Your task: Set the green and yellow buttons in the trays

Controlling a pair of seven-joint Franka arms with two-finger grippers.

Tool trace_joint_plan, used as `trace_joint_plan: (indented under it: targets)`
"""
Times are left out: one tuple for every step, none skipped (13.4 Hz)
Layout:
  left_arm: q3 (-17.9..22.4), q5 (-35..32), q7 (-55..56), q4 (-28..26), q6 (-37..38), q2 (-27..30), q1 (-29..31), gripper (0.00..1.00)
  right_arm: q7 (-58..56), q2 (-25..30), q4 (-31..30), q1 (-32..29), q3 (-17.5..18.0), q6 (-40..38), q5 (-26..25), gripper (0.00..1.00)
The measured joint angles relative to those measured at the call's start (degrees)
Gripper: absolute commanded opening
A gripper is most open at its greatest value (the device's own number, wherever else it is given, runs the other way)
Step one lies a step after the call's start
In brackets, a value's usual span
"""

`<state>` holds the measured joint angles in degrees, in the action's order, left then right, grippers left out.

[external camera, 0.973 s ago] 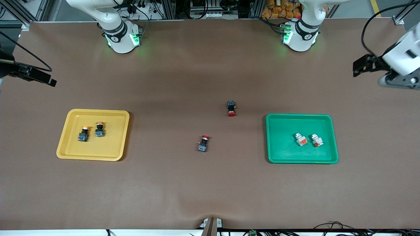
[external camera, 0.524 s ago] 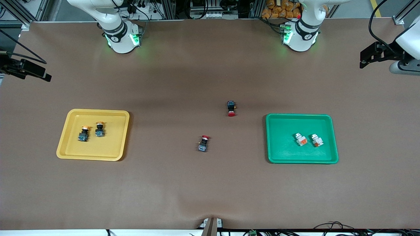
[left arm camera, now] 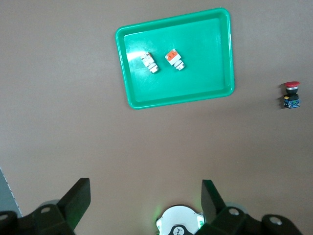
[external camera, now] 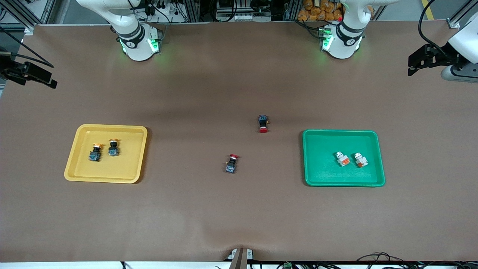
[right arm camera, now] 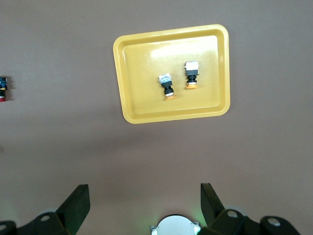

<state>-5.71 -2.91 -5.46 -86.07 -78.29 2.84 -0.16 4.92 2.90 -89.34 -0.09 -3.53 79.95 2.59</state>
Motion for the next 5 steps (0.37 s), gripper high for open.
trace_joint_plan:
  targets:
    - [0.0,0.0,0.0,0.0,0.1,0.0,0.0,1.00,0.0,0.0,-0.1,0.0,0.0,0.0,-0.1,1.00]
    - [0.0,0.0,0.0,0.0,0.2,0.0,0.0,1.00,0.0,0.0,-0.1,0.0,0.1,0.0,-0.2,1.00]
    - [0.0,0.0,0.0,0.0,0.2,0.0,0.0,1.00,0.0,0.0,-0.2,0.0,0.1,0.0,-0.3,1.00]
    - [0.0,0.0,0.0,0.0,0.3,0.0,0.0,1.00,0.0,0.0,-0.2,0.0,0.1,0.0,-0.3,1.00]
    - [0.0,0.0,0.0,0.0,0.3,0.0,0.0,1.00,0.0,0.0,-0.3,0.0,0.1,0.0,-0.3,1.00]
